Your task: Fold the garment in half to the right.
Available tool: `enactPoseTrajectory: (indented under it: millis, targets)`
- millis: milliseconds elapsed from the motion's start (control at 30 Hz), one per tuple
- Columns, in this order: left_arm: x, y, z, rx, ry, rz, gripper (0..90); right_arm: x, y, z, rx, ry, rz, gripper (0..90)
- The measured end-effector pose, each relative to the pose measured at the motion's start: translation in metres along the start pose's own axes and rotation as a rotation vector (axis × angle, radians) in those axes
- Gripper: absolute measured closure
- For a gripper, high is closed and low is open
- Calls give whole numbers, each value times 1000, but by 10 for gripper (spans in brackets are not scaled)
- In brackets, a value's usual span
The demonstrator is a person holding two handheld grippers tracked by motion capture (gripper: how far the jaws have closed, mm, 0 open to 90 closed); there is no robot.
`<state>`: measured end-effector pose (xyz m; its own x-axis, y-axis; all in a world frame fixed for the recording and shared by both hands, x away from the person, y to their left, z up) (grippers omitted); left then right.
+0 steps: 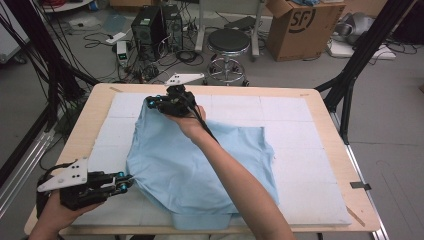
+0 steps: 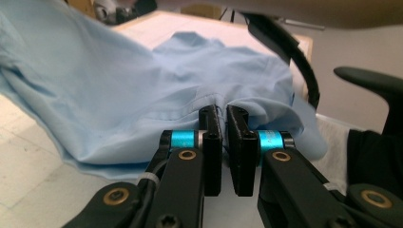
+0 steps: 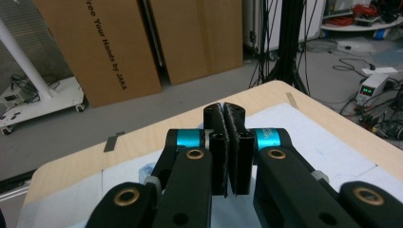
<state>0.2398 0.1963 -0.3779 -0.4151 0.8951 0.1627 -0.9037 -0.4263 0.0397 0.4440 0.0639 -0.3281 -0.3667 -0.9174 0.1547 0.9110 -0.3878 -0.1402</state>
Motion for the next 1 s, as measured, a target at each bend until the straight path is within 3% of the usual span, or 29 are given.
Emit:
enactPoseTrajectory:
  millis: [333, 767, 1000]
  targets:
    - [5, 7, 12, -24, 13, -2, 851, 2, -10, 9, -28, 63, 57, 888]
    - [-13, 13, 17, -12, 15, -28, 851, 14, 2, 12, -32, 45, 40, 887]
    - [-29, 15, 19, 4, 33, -35, 851, 25, 14, 12, -42, 30, -21, 887]
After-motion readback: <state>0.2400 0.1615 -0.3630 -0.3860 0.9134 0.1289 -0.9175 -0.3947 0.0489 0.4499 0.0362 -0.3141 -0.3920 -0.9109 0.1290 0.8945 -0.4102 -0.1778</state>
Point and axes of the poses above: each handheld gripper's, and its own axes: x roughly backward along the jaws, z roughly out of its top, y roughly to its right, the point moved 7 cm from there along -x, roughly forward along the jaws, and after that the axes turned 9 degrees about y, right-handed, at the moved point
